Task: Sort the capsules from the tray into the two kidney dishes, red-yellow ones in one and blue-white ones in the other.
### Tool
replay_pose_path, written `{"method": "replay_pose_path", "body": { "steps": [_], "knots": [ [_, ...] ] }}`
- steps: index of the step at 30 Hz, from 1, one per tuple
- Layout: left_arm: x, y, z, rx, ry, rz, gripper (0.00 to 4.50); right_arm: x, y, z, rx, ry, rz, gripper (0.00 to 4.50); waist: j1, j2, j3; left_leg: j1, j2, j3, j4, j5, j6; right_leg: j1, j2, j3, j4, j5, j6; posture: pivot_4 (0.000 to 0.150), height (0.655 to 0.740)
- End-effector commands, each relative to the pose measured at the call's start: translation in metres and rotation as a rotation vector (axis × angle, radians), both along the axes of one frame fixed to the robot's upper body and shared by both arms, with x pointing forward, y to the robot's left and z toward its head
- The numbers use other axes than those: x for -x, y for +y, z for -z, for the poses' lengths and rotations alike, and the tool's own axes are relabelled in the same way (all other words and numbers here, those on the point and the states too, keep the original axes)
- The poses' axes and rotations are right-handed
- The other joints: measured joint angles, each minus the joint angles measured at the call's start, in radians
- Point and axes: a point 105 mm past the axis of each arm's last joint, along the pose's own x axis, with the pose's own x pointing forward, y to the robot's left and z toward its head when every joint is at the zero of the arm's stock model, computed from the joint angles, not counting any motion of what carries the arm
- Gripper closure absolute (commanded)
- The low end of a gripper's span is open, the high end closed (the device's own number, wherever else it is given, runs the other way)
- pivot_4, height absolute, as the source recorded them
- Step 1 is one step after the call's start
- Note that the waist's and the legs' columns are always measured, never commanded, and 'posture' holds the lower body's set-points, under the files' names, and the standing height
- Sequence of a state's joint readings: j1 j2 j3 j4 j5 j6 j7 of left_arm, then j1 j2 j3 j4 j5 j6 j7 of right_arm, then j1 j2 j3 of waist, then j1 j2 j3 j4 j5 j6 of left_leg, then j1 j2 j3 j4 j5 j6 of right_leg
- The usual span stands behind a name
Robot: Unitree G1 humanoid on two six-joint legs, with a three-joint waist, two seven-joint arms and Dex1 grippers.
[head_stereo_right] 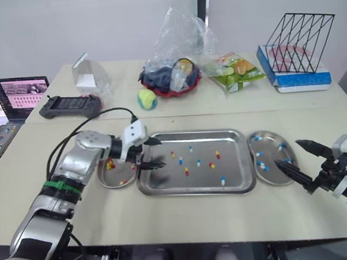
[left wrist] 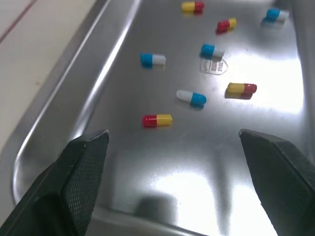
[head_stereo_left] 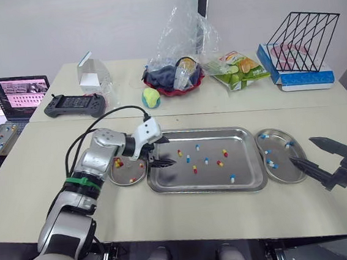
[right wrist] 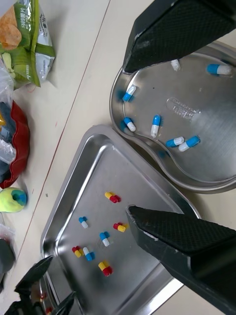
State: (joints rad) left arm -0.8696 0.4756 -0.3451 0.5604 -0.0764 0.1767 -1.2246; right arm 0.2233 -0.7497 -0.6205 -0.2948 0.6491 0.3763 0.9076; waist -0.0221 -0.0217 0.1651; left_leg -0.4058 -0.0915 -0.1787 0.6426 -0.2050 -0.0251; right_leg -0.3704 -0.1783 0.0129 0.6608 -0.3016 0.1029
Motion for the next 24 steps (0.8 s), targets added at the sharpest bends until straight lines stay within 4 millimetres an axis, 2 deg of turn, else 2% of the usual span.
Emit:
{"method": "replay_pose_path", "body": {
  "steps": [1, 6, 13, 24],
  "knots": [
    [-0.004, -0.005, -0.006, -0.017, -0.030, 0.025, 0.05, 0.004, 0.000, -0.012, 0.015, -0.057, 0.014, 0.00, -0.001, 0.000, 0.000, 0.000, 0.000, 0.000, 0.000, 0.000, 0.000, 0.000, 0.000, 0.000, 0.000, 0.000, 0.000, 0.150, 0.7391],
    [-0.009, -0.008, -0.002, -0.033, -0.018, 0.007, 1.54, 0.007, -0.003, -0.010, 0.017, -0.054, 0.027, 0.00, -0.004, 0.000, 0.000, 0.000, 0.000, 0.000, 0.000, 0.000, 0.000, 0.000, 0.000, 0.000, 0.000, 0.000, 0.000, 0.150, 0.7391],
    [-0.010, -0.018, 0.005, -0.030, -0.006, 0.004, 1.54, 0.007, -0.004, -0.006, 0.025, -0.040, 0.034, 0.00, -0.007, 0.000, 0.000, 0.000, 0.000, 0.000, 0.000, 0.000, 0.000, 0.000, 0.000, 0.000, 0.001, 0.000, 0.000, 0.150, 0.7391],
    [-0.015, -0.024, 0.005, -0.025, -0.031, -0.016, 1.54, 0.008, -0.005, -0.005, 0.027, -0.038, 0.040, 0.00, -0.012, 0.000, 0.000, 0.000, 0.000, 0.000, 0.000, 0.000, 0.000, 0.000, 0.000, 0.000, 0.001, 0.000, 0.001, 0.150, 0.7391]
  ]
}}
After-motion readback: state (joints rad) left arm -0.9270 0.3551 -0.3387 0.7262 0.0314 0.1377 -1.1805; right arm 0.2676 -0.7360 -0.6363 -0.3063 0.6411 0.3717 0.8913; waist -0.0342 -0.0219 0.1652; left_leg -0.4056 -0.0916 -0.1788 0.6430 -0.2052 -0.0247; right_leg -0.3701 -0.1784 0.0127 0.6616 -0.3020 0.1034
